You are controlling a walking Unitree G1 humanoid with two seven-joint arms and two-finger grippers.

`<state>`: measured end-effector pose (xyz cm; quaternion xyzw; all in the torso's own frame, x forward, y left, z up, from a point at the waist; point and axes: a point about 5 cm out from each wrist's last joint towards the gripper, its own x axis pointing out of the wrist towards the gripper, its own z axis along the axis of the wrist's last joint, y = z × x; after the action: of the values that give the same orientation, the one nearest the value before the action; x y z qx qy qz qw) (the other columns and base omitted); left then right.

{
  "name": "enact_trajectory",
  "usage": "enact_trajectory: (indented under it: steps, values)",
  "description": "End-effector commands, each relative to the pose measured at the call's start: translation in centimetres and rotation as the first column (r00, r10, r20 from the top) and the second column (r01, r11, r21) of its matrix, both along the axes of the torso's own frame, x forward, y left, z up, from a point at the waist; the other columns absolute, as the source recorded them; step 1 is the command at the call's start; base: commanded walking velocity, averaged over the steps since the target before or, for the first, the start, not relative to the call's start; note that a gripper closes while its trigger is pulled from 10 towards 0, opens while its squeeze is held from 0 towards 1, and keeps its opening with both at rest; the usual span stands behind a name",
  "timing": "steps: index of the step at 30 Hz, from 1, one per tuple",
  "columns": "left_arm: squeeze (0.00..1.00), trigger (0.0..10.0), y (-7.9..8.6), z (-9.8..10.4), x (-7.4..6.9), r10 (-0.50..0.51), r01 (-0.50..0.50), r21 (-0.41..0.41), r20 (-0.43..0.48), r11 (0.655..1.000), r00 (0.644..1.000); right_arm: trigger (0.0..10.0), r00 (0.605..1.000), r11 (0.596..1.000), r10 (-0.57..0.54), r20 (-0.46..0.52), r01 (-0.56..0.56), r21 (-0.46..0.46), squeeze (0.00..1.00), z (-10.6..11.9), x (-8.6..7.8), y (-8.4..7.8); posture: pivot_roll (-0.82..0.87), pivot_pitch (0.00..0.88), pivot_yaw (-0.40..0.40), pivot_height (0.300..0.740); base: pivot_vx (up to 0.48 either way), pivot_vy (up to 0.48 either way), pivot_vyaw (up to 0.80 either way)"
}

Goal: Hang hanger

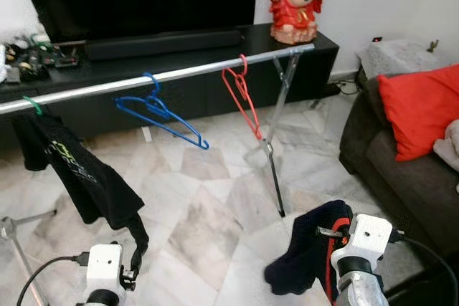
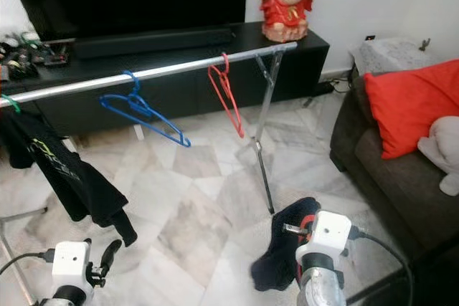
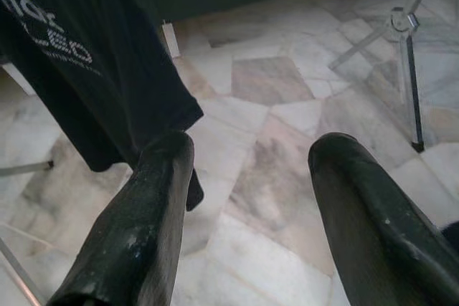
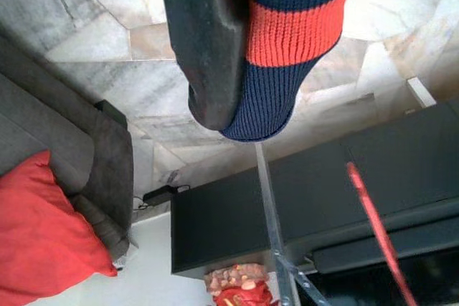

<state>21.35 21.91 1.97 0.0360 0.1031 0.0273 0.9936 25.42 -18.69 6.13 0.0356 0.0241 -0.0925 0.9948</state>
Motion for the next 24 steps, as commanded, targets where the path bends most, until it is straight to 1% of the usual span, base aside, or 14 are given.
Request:
enact_trajectory:
  steps: [1, 24]
  values:
    - [0.0, 10.0, -0.35, -0.13, -0.18, -0.004, 0.004, -0.02, -0.006, 1.0, 1.0, 10.0, 1.0, 1.0, -0.019, 0.019, 0.019, -0.009, 0.0, 0.5, 0.02, -0.56, -0.05, 0.083, 0.027, 0.721, 0.296, 0.0, 0.0]
    - [0.0, 10.0, -0.74, 0.0, -0.03, -0.002, 0.002, -0.033, 0.003, 0.999, 1.0, 10.0, 1.0, 1.0, -0.014, 0.018, 0.014, -0.013, 0.0, 0.62, 0.33, -0.58, -0.05, 0.081, 0.018, 0.721, 0.315, 0.0, 0.0]
